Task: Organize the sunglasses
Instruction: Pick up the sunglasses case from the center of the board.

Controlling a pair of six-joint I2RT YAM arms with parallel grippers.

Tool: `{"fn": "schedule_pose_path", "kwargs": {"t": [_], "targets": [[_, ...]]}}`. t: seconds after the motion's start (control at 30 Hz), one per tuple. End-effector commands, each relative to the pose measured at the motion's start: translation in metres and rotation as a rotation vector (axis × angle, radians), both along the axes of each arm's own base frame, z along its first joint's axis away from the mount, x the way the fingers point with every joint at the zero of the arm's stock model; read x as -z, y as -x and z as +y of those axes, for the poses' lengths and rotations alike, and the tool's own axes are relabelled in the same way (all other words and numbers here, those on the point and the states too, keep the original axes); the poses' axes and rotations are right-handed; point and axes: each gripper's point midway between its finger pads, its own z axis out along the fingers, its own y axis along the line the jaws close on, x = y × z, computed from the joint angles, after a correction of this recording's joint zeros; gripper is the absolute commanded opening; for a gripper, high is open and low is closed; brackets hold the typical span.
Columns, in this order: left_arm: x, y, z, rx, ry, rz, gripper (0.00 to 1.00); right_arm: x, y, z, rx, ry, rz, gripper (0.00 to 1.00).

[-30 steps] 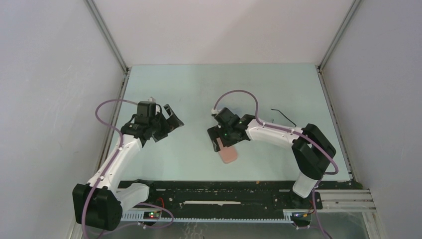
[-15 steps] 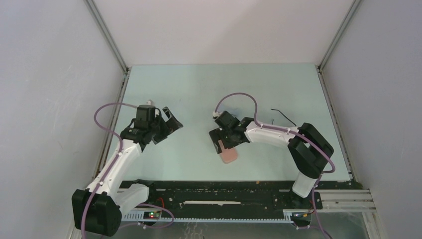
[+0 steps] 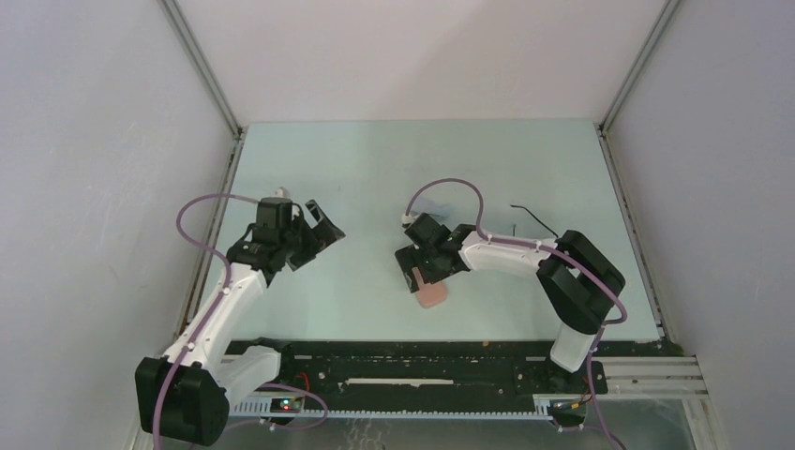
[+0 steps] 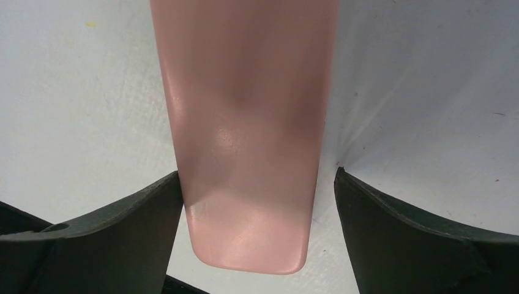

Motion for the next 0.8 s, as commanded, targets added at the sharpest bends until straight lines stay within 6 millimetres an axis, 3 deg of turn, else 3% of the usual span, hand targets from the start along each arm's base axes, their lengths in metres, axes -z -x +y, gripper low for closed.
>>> {"fn": "schedule_pose_path", "kwargs": {"t": [0.0, 0.17, 0.33, 0.43, 0.53, 0.63, 0.77], "targets": [[-0.005, -0.004, 0.004, -0.031, 0.009, -0.044, 1.00, 0.003, -0.004, 0.005, 0.010, -0.011, -0.018, 0.99], [-0.005, -0.003, 0.005, -0.033, 0.005, -0.048, 0.99, 0.002, -0.004, 0.007, 0.010, -0.015, -0.025, 0.89], [-0.004, -0.003, 0.004, -0.034, 0.006, -0.045, 0.99, -0.001, -0.006, 0.006, 0.025, -0.021, -0.028, 0.68], [-0.004, -0.003, 0.005, -0.035, 0.007, -0.049, 0.99, -0.012, -0.005, 0.010, 0.023, -0.073, -0.014, 0.56], [-0.008, -0.005, 0.004, -0.038, 0.016, -0.083, 0.99, -0.036, -0.004, 0.018, 0.008, -0.201, 0.029, 0.47], [-0.016, -0.005, -0.002, 0.019, 0.025, -0.111, 1.00, -0.073, -0.007, 0.028, 0.003, -0.428, 0.084, 0.41], [-0.027, -0.001, -0.037, 0.200, 0.153, -0.114, 1.00, -0.119, -0.014, 0.023, 0.022, -0.718, 0.166, 0.37]]}}
